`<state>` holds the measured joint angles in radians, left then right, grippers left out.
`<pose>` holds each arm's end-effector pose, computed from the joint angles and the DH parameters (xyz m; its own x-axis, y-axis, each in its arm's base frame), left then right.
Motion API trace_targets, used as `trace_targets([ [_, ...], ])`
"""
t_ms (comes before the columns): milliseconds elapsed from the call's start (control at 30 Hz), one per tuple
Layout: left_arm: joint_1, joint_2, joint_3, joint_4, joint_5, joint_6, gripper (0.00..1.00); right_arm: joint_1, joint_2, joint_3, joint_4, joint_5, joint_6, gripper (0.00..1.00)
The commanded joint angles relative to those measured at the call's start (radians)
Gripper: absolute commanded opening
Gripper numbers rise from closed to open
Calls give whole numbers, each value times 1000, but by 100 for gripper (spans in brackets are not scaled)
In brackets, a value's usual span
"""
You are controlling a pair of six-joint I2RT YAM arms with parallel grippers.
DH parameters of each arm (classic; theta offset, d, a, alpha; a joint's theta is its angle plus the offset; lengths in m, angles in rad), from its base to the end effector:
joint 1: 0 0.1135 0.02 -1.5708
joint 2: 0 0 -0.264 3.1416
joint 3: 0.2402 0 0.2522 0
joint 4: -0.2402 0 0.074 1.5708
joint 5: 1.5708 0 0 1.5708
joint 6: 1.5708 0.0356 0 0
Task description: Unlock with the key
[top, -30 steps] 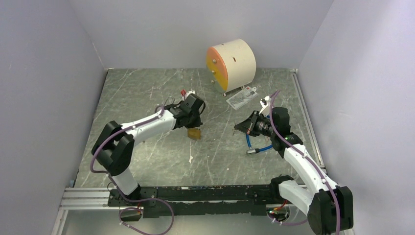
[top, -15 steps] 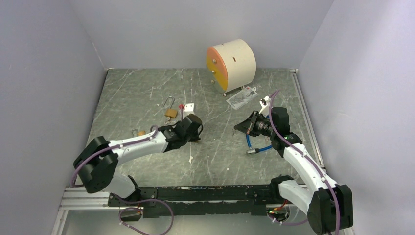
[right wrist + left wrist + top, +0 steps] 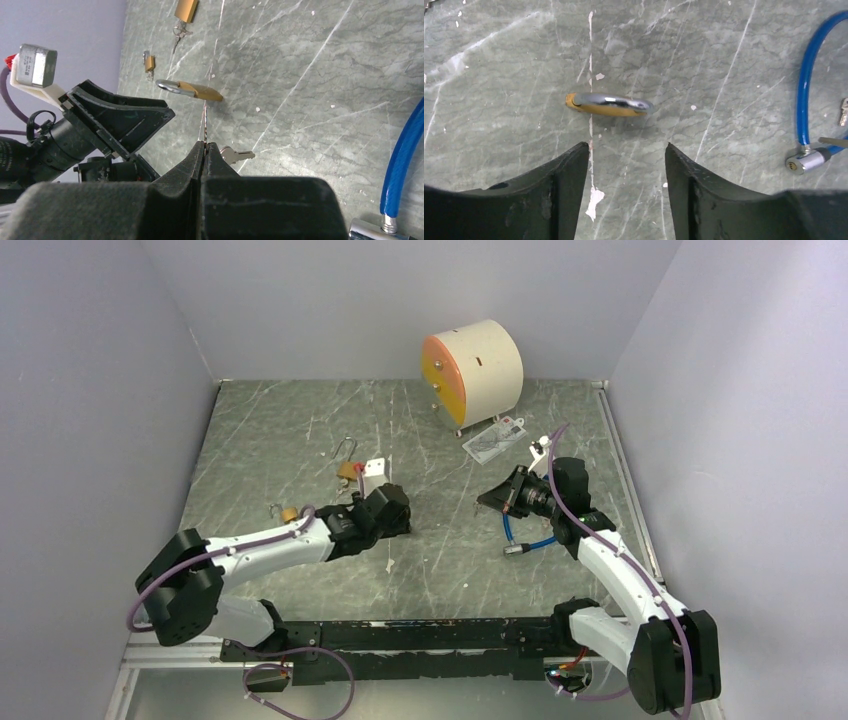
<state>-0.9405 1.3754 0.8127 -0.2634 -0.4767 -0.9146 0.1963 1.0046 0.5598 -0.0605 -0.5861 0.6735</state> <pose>0.1779 -0.2162 0.2149 -0.6879 -0.2516 -0.6808 -0.0172 0.9434 -0.3311 0.2080 0.0614 0.2349 -0.7685 0.3770 -0.5170 -0.2019 0.6238 0.7551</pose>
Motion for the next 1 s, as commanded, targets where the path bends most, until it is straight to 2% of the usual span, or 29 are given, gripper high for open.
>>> trace_targets([
  [0, -10, -56, 74, -82, -23, -106, 67, 3, -2, 11, 57, -19, 9, 0],
  [200, -11, -30, 207, -369, -115, -377, 93, 4, 5, 8, 57, -22, 9, 0],
  [300, 0, 48, 296, -498, -139, -483, 94, 4, 3, 9, 57, -19, 6, 0],
  [467, 75, 171, 379, -584, -41, -561, 93, 3, -7, 7, 51, -19, -1, 0],
  [600, 139, 234, 381, -549, 64, -550, 78, 3, -16, 6, 43, -16, -5, 0],
  [833, 174, 317, 390, -474, 172, -474, 67, 3, -32, -7, 41, -10, -9, 0],
  [900, 180, 339, 390, -455, 206, -447, 61, 3, -35, -8, 37, -7, -13, 0],
  [967, 186, 356, 398, -436, 227, -409, 49, 4, -37, -6, 32, -3, -17, 0],
])
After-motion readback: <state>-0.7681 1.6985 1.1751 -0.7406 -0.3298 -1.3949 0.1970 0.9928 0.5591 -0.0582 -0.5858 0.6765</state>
